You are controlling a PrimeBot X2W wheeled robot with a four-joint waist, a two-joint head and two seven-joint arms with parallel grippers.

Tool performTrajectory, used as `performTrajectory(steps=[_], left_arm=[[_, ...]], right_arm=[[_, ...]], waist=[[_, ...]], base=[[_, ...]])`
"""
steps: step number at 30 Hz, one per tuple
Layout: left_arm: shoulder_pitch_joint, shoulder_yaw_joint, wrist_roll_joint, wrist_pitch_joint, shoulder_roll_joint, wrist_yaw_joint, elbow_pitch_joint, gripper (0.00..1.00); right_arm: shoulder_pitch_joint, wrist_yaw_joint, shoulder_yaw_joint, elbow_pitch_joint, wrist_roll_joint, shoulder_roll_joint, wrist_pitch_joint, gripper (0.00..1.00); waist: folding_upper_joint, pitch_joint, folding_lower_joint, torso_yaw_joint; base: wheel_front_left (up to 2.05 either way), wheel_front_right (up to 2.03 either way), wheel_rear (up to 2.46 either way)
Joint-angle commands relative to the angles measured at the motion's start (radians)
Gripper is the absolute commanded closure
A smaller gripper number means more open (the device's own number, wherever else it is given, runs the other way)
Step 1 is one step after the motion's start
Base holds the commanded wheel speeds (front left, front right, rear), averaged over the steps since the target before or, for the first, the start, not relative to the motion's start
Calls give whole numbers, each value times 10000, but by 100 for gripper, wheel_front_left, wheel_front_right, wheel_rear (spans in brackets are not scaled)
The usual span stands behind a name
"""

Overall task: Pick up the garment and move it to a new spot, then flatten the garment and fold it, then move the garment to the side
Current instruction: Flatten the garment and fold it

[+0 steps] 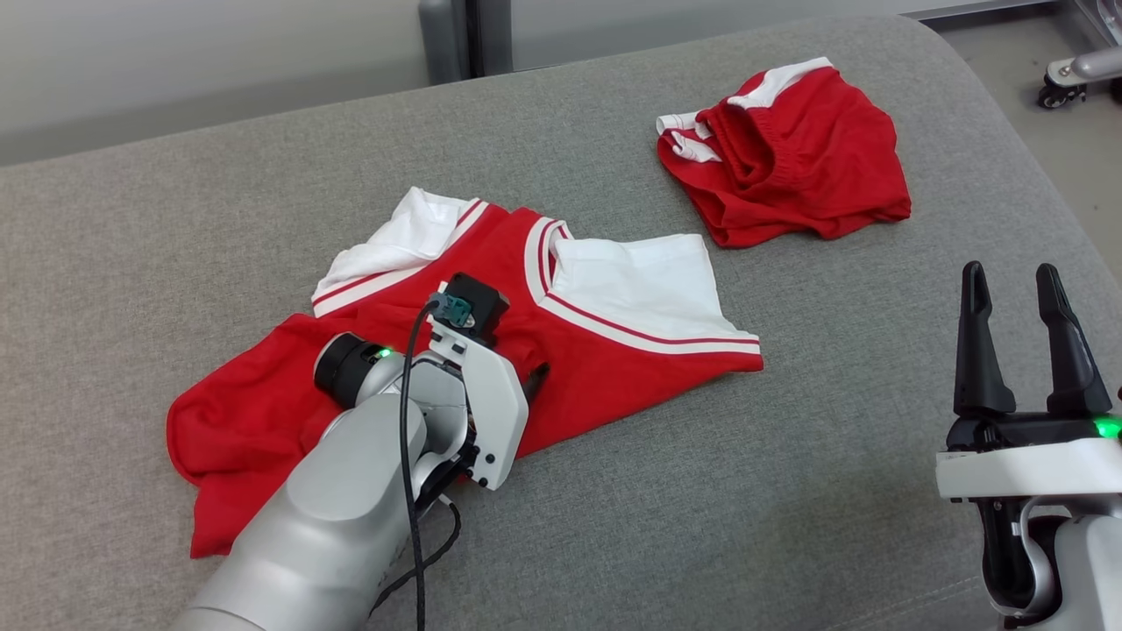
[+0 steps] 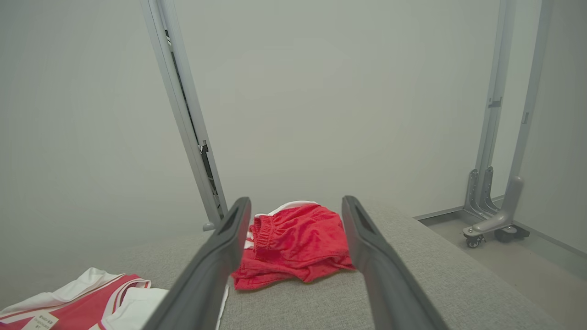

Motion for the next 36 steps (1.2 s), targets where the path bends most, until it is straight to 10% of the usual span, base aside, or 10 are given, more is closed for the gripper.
performTrajectory(steps=[1,4,8,27,36], left_arm=[[-161,-105,-122,-58,45,33,91,0],[-295,-291,-303,-164,43,78,112,0],[-340,-549,-532,-263,43,120,44,100],[-557,-1472,-1232,-1133,45,320,-259,100],[79,-1603,-1617,-1353,701,105,-2174,100]], right_arm=[[-102,4,-18,-6,68,-20,-45,0],[-111,4,-66,8,39,-20,-46,0],[-90,4,-92,28,30,-18,-46,0],[125,4,-206,-62,-104,-21,-46,0],[612,4,-405,-31,-374,-53,-46,0]], waist=[[-1,-13,0,19],[-1,-42,0,79],[-1,-99,0,174],[-1,-445,0,717],[-1,-1066,0,2036]], base=[[0,0,0],[0,0,0],[0,0,0],[0,0,0],[0,0,0]])
